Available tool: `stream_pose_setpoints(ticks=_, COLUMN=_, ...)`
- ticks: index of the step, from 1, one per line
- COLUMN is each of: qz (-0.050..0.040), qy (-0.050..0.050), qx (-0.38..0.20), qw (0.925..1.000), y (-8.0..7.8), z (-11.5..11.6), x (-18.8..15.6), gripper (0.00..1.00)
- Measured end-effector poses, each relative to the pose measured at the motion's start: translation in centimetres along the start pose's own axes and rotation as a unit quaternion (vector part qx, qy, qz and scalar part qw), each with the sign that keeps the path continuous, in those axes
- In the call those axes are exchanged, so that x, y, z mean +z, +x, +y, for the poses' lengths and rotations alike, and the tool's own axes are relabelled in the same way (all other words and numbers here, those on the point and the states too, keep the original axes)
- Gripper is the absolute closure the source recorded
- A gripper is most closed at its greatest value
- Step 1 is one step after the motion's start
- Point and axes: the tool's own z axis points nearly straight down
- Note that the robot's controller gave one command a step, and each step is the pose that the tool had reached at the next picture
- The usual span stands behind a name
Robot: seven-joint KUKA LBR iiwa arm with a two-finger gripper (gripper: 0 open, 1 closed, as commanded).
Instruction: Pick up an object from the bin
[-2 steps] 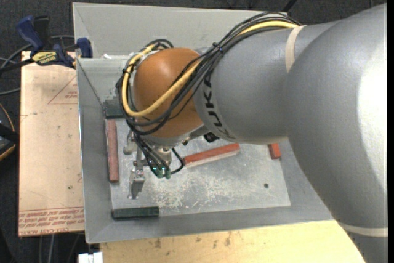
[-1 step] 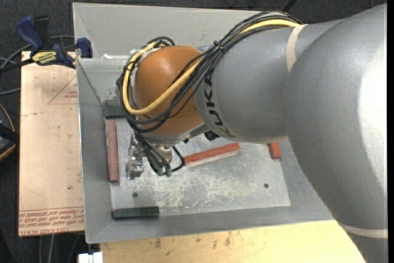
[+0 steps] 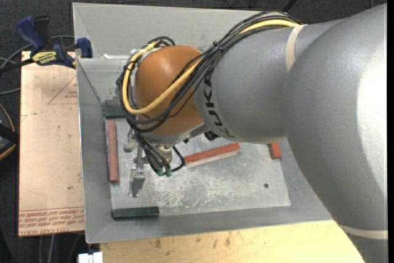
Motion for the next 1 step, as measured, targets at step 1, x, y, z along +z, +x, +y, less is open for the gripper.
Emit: stream_pose_setpoints(ticks=1, qz=0.0000, qy=0.000, qx=0.000, qw=1.0000, y=0.00, z=0.00, x=0.00, gripper=0.00)
